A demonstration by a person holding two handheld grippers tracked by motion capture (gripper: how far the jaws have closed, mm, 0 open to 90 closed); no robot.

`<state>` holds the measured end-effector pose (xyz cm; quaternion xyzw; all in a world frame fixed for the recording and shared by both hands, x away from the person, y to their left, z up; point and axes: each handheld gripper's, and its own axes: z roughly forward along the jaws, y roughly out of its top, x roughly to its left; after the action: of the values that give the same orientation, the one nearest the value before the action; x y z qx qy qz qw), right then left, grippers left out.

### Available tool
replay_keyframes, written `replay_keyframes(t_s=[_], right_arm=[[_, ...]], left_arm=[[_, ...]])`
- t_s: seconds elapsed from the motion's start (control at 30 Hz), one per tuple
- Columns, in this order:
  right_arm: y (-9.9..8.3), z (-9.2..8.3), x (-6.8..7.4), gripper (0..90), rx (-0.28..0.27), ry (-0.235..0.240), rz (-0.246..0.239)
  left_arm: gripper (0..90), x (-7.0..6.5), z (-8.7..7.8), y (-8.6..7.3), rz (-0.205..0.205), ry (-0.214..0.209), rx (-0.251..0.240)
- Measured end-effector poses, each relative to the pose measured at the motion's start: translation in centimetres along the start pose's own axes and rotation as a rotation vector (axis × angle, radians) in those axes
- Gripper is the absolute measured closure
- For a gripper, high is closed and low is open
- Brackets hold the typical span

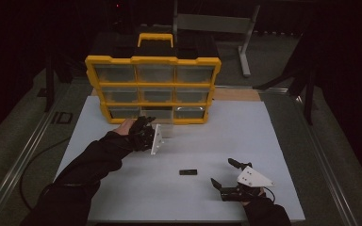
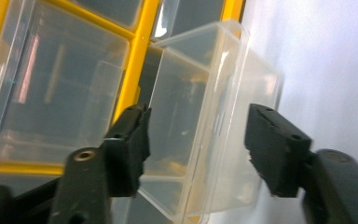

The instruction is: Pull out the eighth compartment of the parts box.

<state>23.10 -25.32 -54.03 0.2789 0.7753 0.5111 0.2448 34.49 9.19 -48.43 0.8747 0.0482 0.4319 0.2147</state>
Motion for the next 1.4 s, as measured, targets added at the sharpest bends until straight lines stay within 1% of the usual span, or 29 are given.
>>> replay_keyframes(t_s=[0.03, 0.07, 0.13, 0.17, 0.2, 0.27, 0.3, 0.33, 0.37, 0.43, 0.47, 0.6, 0.67, 0.7, 0.77, 0.8, 0.83, 0.9, 0.93, 1.0, 1.03, 1.07, 1.13, 1.17, 1.2, 1.27, 1.3, 1.33, 1.4], right_arm=[[0.0, 0.0, 0.0, 8.5, 0.000, 0.000, 0.001], [0.0, 0.0, 0.0, 8.5, 0.000, -0.001, 0.003], [0.0, 0.0, 0.0, 8.5, -0.001, -0.001, 0.002], [0.0, 0.0, 0.0, 8.5, 0.000, -0.001, 0.001], [0.0, 0.0, 0.0, 8.5, 0.000, -0.001, 0.000], [0.0, 0.0, 0.0, 8.5, 0.000, -0.002, 0.000], [0.0, 0.0, 0.0, 8.5, 0.000, -0.002, 0.000], [0.0, 0.0, 0.0, 8.5, 0.000, -0.002, 0.001], [0.0, 0.0, 0.0, 8.5, 0.000, -0.003, 0.001], [0.0, 0.0, 0.0, 8.5, 0.001, -0.002, 0.000], [0.0, 0.0, 0.0, 8.5, 0.002, -0.002, 0.001], [0.0, 0.0, 0.0, 8.5, 0.001, -0.003, 0.000], [0.0, 0.0, 0.0, 8.5, 0.001, -0.002, -0.002], [0.0, 0.0, 0.0, 8.5, 0.003, -0.002, 0.000], [0.0, 0.0, 0.0, 8.5, 0.002, -0.002, -0.003], [0.0, 0.0, 0.0, 8.5, 0.001, -0.003, -0.003], [0.0, 0.0, 0.0, 8.5, 0.001, -0.002, -0.002], [0.0, 0.0, 0.0, 8.5, 0.001, -0.003, 0.000], [0.0, 0.0, 0.0, 8.5, 0.001, -0.003, 0.000], [0.0, 0.0, 0.0, 8.5, 0.001, -0.003, -0.001], [0.0, 0.0, 0.0, 8.5, 0.001, -0.003, -0.001], [0.0, 0.0, 0.0, 8.5, 0.001, -0.003, -0.001], [0.0, 0.0, 0.0, 8.5, 0.001, -0.002, 0.000], [0.0, 0.0, 0.0, 8.5, 0.001, -0.002, -0.001], [0.1, 0.0, 0.0, 8.5, 0.000, -0.003, 0.000], [0.1, 0.0, 0.0, 8.5, -0.001, -0.003, -0.001], [0.1, 0.0, 0.1, 8.5, -0.002, -0.004, -0.001], [0.1, 0.0, 0.1, 8.5, -0.001, -0.004, -0.001], [0.1, 0.0, 0.1, 8.5, 0.000, -0.003, -0.001]], left_arm=[[32.8, 0.3, -0.2, 0.0, -0.038, -0.031, -0.011], [29.8, 0.5, -0.3, 0.0, -0.071, -0.042, -0.022], [24.5, 1.1, -0.5, 0.0, -0.126, -0.084, -0.035], [21.2, 1.3, -0.6, 0.0, -0.145, -0.083, -0.042], [19.9, 1.5, -0.8, 0.0, -0.164, -0.098, -0.051], [16.3, 2.0, -0.9, -0.1, -0.221, -0.121, -0.069], [15.5, 2.3, -1.0, -0.1, -0.256, -0.151, -0.078], [12.0, 2.6, -1.0, -0.2, -0.293, -0.167, -0.076], [8.1, 2.9, -1.0, -0.3, -0.325, -0.198, -0.081], [3.7, 3.4, -1.0, -0.5, -0.379, -0.238, -0.087], [2.2, 3.5, -1.1, -0.6, -0.410, -0.252, -0.096], [0.5, 4.0, -1.2, -1.1, -0.491, -0.295, -0.116], [0.4, 4.2, -1.4, -1.4, -0.530, -0.306, -0.133], [0.4, 4.3, -1.5, -1.6, -0.545, -0.319, -0.142], [0.2, 4.4, -1.7, -1.9, -0.566, -0.327, -0.157], [0.2, 4.5, -1.8, -2.1, -0.575, -0.340, -0.167], [0.3, 4.5, -1.9, -2.2, -0.585, -0.344, -0.167], [0.3, 4.5, -2.0, -2.6, -0.604, -0.372, -0.177], [0.3, 4.4, -2.1, -2.7, -0.608, -0.372, -0.172], [0.2, 4.2, -2.3, -3.0, -0.622, -0.391, -0.185], [0.3, 4.0, -2.4, -3.1, -0.623, -0.387, -0.183], [0.2, 3.9, -2.5, -3.2, -0.623, -0.401, -0.191], [0.3, 3.6, -2.7, -3.4, -0.631, -0.395, -0.193], [0.2, 3.4, -2.8, -3.6, -0.632, -0.407, -0.195], [0.2, 3.2, -2.9, -3.7, -0.633, -0.400, -0.192], [0.3, 2.9, -3.1, -4.0, -0.644, -0.411, -0.198], [0.2, 2.6, -3.2, -4.1, -0.648, -0.404, -0.200], [0.3, 2.5, -3.3, -4.3, -0.647, -0.416, -0.198], [0.2, 2.0, -3.5, -4.6, -0.650, -0.409, -0.195]])
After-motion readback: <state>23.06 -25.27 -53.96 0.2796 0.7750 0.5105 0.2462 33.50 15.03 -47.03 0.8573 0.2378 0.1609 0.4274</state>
